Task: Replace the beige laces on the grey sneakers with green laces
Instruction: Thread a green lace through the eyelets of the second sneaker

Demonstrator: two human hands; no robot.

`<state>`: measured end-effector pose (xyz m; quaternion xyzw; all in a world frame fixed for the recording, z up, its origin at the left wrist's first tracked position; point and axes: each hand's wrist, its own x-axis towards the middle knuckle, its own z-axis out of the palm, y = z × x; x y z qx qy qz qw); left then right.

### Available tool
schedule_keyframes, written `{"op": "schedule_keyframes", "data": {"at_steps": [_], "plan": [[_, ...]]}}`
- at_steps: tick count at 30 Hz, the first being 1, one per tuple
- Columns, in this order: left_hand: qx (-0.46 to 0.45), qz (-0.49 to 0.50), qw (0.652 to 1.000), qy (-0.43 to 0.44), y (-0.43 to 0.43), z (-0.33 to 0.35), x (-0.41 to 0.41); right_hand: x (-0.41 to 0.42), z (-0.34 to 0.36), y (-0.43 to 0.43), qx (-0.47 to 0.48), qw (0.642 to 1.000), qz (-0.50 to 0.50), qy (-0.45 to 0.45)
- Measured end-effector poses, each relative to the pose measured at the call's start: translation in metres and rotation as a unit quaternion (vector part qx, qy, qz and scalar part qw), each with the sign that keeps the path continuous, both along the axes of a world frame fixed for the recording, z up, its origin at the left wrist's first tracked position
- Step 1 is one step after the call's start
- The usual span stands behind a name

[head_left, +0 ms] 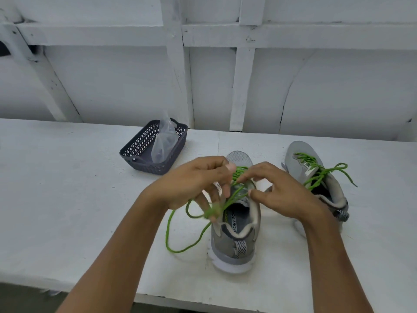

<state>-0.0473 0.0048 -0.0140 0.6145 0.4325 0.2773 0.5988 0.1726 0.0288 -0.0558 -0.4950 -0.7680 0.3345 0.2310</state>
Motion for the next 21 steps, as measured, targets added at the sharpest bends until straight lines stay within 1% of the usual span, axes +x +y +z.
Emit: {"op": "schedule_keyframes", "data": {"at_steps": [2, 4, 6, 8, 10, 11, 12, 14, 16, 17, 20, 21], "plan": [[-0.009, 0.003, 0.997, 0.081, -0.002, 0.001, 0.0, -0.004, 0.001, -0.002, 0.001, 1.0, 0.026, -0.016], [0.03, 0.006, 0.978, 0.205, -0.002, -0.002, 0.002, -0.006, 0.001, -0.004, -0.008, 1.0, 0.023, -0.007], [0.096, 0.0, 0.941, 0.324, -0.002, -0.007, 0.007, -0.008, -0.001, -0.003, 0.0, 0.999, -0.019, 0.04], [0.157, -0.001, 0.902, 0.403, -0.003, -0.013, 0.012, -0.008, -0.001, -0.002, -0.004, 0.993, -0.09, 0.079], [0.21, 0.004, 0.861, 0.464, -0.002, -0.016, 0.015, -0.007, -0.001, -0.002, -0.019, 0.99, -0.124, 0.061], [0.225, 0.006, 0.851, 0.475, -0.003, -0.018, 0.016, -0.008, -0.002, -0.003, -0.026, 0.991, -0.121, 0.055], [0.236, 0.005, 0.846, 0.479, -0.003, -0.019, 0.017, -0.008, -0.002, -0.004, -0.032, 0.99, -0.118, 0.068], [0.25, 0.0, 0.842, 0.478, -0.003, -0.021, 0.017, -0.01, -0.004, -0.003, -0.046, 0.983, -0.125, 0.129], [0.262, -0.003, 0.844, 0.468, -0.002, -0.023, 0.015, -0.013, -0.006, -0.003, -0.058, 0.976, -0.129, 0.164], [0.26, -0.003, 0.852, 0.454, -0.002, -0.022, 0.015, -0.013, -0.007, -0.002, -0.058, 0.975, -0.13, 0.171], [0.235, 0.019, 0.9, 0.368, 0.002, -0.017, 0.011, -0.012, -0.007, -0.001, -0.06, 0.971, -0.124, 0.194], [0.225, 0.033, 0.911, 0.345, 0.002, -0.015, 0.009, -0.009, -0.007, -0.001, -0.07, 0.97, -0.116, 0.201]]}}
